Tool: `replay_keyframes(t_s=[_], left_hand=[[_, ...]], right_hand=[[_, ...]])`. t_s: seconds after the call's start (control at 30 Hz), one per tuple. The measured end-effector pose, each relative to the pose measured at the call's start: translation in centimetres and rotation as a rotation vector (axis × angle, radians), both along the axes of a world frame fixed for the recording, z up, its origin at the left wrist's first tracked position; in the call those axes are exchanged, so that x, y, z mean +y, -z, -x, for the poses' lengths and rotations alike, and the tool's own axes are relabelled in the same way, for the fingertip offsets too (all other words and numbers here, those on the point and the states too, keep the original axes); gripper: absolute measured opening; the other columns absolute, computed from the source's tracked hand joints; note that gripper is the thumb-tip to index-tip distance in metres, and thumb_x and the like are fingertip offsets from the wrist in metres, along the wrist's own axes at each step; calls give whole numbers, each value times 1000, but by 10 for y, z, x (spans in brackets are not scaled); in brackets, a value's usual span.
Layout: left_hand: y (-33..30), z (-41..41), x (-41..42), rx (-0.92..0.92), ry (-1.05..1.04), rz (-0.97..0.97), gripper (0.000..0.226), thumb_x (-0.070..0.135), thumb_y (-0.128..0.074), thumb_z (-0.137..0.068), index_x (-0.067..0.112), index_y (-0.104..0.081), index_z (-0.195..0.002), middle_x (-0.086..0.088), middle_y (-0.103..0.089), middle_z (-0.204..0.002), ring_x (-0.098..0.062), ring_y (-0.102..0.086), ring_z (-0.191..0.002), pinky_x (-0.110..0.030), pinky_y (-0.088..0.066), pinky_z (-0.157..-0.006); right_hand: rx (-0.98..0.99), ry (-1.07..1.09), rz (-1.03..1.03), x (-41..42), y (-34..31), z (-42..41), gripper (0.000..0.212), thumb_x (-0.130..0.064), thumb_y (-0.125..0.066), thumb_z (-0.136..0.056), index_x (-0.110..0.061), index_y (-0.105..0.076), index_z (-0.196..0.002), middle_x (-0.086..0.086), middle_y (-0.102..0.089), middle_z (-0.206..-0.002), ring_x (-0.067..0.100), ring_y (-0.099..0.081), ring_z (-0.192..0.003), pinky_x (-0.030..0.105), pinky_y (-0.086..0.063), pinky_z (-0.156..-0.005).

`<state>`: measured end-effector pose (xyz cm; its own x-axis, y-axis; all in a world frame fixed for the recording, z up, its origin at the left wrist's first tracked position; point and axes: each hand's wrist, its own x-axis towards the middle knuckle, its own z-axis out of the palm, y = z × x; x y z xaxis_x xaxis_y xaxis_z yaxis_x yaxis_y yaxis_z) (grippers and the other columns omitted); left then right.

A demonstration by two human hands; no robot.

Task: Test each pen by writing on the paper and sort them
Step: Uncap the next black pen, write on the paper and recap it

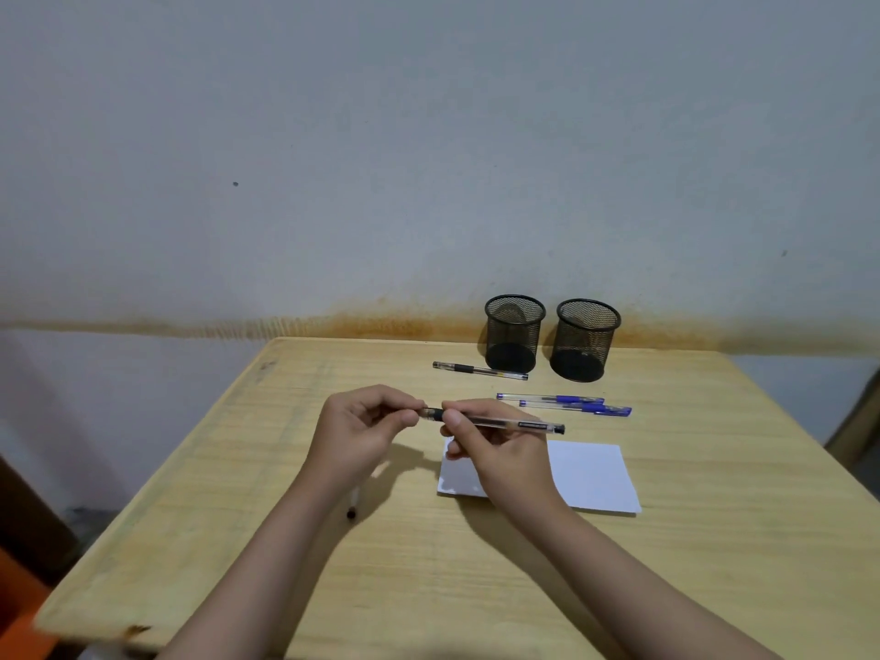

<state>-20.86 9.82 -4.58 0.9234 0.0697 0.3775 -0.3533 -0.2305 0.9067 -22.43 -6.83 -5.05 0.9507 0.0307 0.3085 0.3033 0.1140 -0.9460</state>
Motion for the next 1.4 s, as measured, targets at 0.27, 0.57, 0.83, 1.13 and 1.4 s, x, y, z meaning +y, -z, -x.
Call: replay_keyframes(t_s=[0.27, 0.57, 0.83, 1.13, 1.4], left_hand=[[6, -4, 71, 29, -370, 61, 17, -7, -61, -81, 7, -70, -79, 0, -70, -76, -20, -64, -76, -9, -49, -59], [57, -20, 87, 246, -421, -340, 10, 11, -70, -79, 16, -75, -86, 0, -73, -89, -14, -64, -86, -28, -48, -80], [67, -25, 94, 269, -421, -430, 18, 12, -68, -81, 18, -74, -97, -2, -73, -104, -19, -62, -103, -40, -47, -96], [50, -14, 65, 171, -371, -362, 27, 18, -66, -84, 17, -67, -110, 7, -63, -110, -2, -55, -101, -18, -42, -88], [66, 8, -19, 113, 68, -631, 45, 40, -55, -85, 24, -53, -127, 4, -50, -133, -8, -44, -125, -25, -34, -104]], right_hand=[[-200, 246, -26, -27, -4, 3, 20, -1, -66, -84, -20, -69, -80, -11, -72, -73, 11, -67, -57, 17, -52, -59], [-55, 170, 28, -13, 15, 9, 18, -5, -67, -85, -21, -70, -79, 0, -70, -77, 9, -67, -63, 14, -51, -57], [66, 185, 44, -22, 19, -2, 15, -8, -74, -80, -22, -72, -84, 0, -73, -81, 12, -70, -65, 21, -57, -62], [156, 261, 115, -41, 23, -36, 2, -12, -73, -82, -13, -72, -80, 5, -69, -72, 12, -64, -55, 23, -57, -57], [268, 209, 176, -40, 42, -50, 10, -8, -68, -85, -7, -66, -76, 10, -65, -63, 13, -62, -49, 22, -56, -51]])
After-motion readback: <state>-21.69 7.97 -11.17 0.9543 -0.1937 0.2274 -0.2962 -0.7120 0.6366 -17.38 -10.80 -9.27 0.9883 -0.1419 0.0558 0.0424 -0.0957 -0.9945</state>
